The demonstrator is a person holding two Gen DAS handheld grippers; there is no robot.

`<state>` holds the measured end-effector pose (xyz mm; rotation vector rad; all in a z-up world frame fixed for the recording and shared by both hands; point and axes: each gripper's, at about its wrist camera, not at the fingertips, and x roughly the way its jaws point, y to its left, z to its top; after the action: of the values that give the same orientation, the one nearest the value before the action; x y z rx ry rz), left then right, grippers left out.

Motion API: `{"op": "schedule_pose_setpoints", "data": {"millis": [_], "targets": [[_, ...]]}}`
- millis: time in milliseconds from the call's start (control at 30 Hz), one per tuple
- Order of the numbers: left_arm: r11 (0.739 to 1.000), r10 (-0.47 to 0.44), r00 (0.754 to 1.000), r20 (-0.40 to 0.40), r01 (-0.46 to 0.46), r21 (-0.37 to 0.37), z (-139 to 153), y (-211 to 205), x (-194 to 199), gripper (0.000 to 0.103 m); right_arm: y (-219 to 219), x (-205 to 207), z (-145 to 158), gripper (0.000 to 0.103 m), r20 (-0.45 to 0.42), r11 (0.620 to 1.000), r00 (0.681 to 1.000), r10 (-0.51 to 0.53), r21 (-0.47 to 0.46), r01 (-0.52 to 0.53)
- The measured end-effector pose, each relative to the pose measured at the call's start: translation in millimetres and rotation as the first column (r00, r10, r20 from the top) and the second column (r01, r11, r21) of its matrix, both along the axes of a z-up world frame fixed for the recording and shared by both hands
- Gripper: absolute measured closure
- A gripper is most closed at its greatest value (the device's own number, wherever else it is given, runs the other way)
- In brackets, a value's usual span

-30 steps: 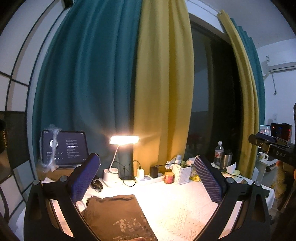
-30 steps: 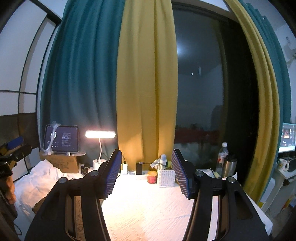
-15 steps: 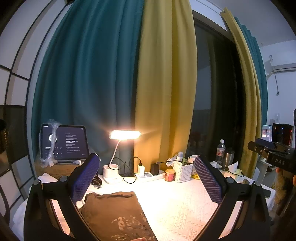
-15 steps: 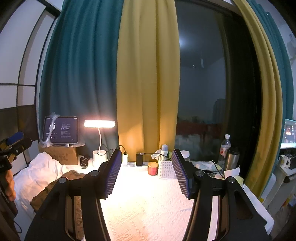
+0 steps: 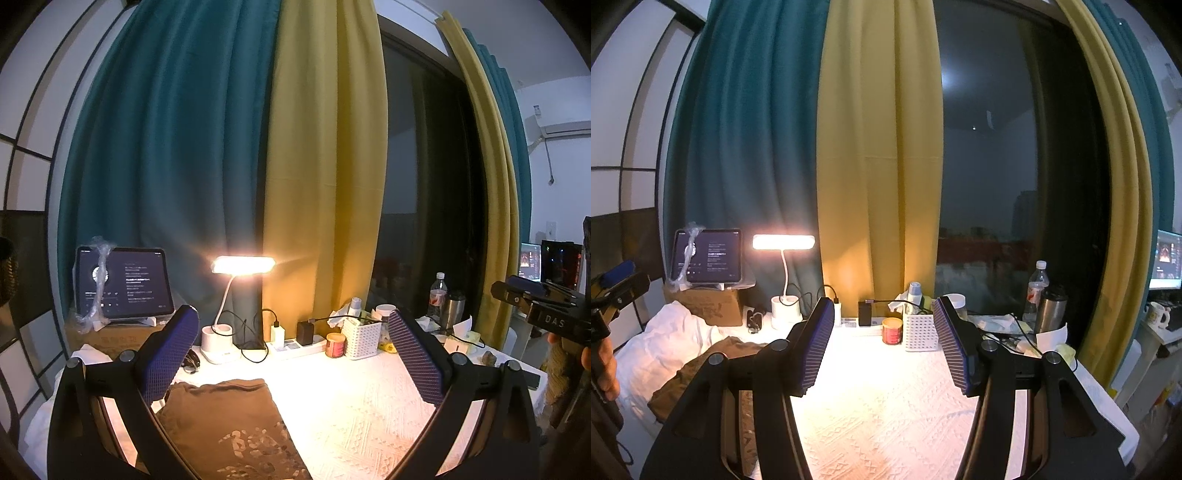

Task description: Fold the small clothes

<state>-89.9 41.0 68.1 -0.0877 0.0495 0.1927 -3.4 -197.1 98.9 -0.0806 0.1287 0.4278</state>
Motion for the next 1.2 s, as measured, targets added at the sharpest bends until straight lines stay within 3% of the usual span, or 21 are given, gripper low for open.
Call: {"op": "schedule_pose_setpoints", "data": {"millis": [1200], "targets": [[1.000,-0.008,1.000,0.000,0.008,0.000,-1.7,-4.3,3.9,0.002,-1.6,0.2,-2.0,0.044,-0.003,1.000,1.000,-0.002,-0.005,0.002]]}}
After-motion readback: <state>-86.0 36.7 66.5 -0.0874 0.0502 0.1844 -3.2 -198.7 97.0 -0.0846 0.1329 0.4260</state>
